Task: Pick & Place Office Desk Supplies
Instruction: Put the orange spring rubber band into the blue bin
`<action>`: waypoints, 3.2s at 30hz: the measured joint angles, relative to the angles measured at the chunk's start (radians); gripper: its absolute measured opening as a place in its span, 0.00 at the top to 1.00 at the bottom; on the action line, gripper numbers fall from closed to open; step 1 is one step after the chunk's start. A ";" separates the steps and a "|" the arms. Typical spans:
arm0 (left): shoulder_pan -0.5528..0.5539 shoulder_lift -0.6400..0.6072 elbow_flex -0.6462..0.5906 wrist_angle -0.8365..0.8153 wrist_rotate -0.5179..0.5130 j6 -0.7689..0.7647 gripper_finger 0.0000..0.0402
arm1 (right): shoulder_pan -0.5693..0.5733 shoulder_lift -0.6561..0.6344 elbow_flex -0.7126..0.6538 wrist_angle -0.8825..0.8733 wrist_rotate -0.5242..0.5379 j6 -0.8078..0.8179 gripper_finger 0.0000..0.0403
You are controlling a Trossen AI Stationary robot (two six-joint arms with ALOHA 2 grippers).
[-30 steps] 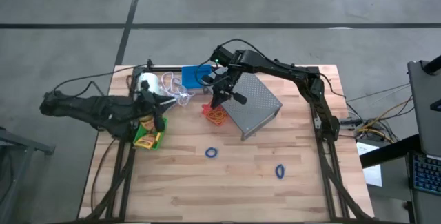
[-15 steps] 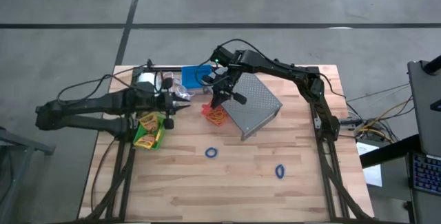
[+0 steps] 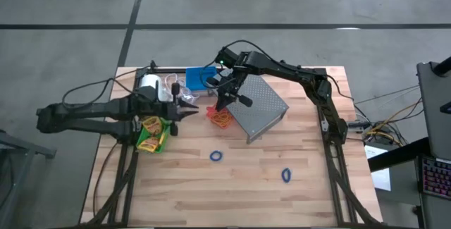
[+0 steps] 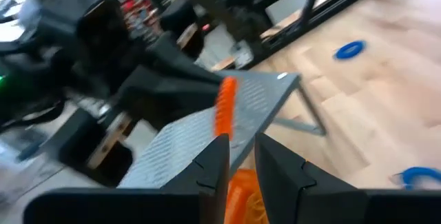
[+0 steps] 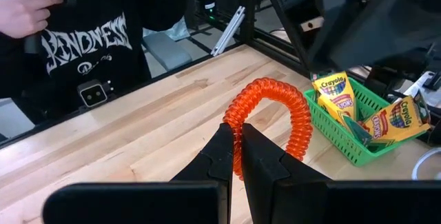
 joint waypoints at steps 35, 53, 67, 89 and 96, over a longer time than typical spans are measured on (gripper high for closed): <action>0.131 0.235 0.055 0.144 0.217 0.001 0.82 | 0.001 0.000 -0.006 0.002 0.000 0.002 0.97; 0.112 0.235 0.053 0.139 0.158 -0.029 0.79 | 0.001 0.000 -0.006 0.000 0.000 0.010 0.97; 0.113 0.236 0.053 0.139 0.158 -0.074 0.75 | 0.000 0.000 -0.006 0.000 0.000 0.009 0.97; 0.112 0.235 0.052 0.079 0.158 -0.079 0.75 | 0.000 0.000 -0.006 0.000 0.000 0.019 0.97; 0.113 0.235 0.053 0.087 0.158 -0.028 0.75 | 0.000 0.000 -0.006 0.000 0.000 0.026 0.97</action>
